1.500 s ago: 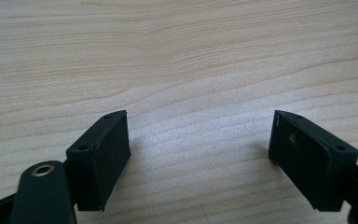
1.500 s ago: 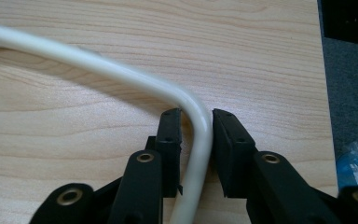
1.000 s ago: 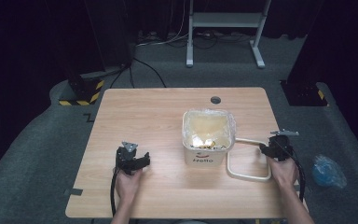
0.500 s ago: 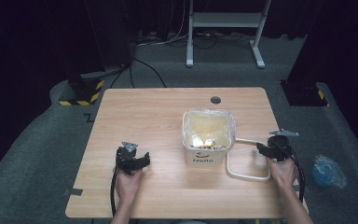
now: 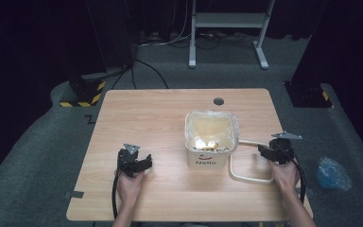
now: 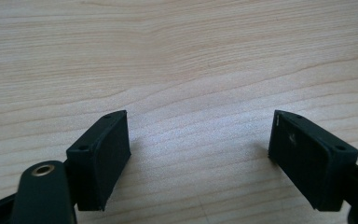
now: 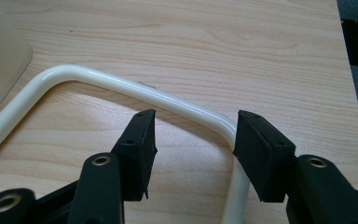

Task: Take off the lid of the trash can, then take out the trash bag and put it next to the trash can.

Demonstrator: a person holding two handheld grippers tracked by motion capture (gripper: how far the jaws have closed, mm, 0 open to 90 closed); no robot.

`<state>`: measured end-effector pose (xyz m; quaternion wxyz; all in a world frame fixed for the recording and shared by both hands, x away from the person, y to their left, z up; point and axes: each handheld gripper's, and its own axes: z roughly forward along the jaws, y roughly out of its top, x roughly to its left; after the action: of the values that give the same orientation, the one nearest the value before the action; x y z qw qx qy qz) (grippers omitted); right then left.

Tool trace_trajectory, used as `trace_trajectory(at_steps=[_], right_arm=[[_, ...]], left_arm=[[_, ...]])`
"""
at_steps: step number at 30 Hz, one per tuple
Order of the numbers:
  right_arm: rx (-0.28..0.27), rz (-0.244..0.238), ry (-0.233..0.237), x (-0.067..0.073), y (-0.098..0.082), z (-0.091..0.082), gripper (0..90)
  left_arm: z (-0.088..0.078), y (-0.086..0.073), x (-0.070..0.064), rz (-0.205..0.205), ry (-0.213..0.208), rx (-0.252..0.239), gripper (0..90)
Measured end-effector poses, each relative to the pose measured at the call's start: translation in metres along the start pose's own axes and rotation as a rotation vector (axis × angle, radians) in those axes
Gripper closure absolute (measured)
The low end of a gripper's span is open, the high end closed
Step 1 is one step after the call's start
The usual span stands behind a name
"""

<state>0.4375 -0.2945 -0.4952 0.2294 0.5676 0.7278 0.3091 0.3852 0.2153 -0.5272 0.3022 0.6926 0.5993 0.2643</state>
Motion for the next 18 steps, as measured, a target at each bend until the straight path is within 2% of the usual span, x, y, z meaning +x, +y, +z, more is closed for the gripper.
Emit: trace_trajectory(at_steps=[5,18], right_arm=[[-0.008,0.010,0.017,0.001,-0.001,-0.001,48.0],[-0.033,-0.007,0.050,0.010,0.002,-0.006,47.7]], left_arm=[[0.000,0.000,0.000,-0.001,0.000,0.001,20.6],[0.000,0.000,0.000,0.000,0.000,0.000,20.6]])
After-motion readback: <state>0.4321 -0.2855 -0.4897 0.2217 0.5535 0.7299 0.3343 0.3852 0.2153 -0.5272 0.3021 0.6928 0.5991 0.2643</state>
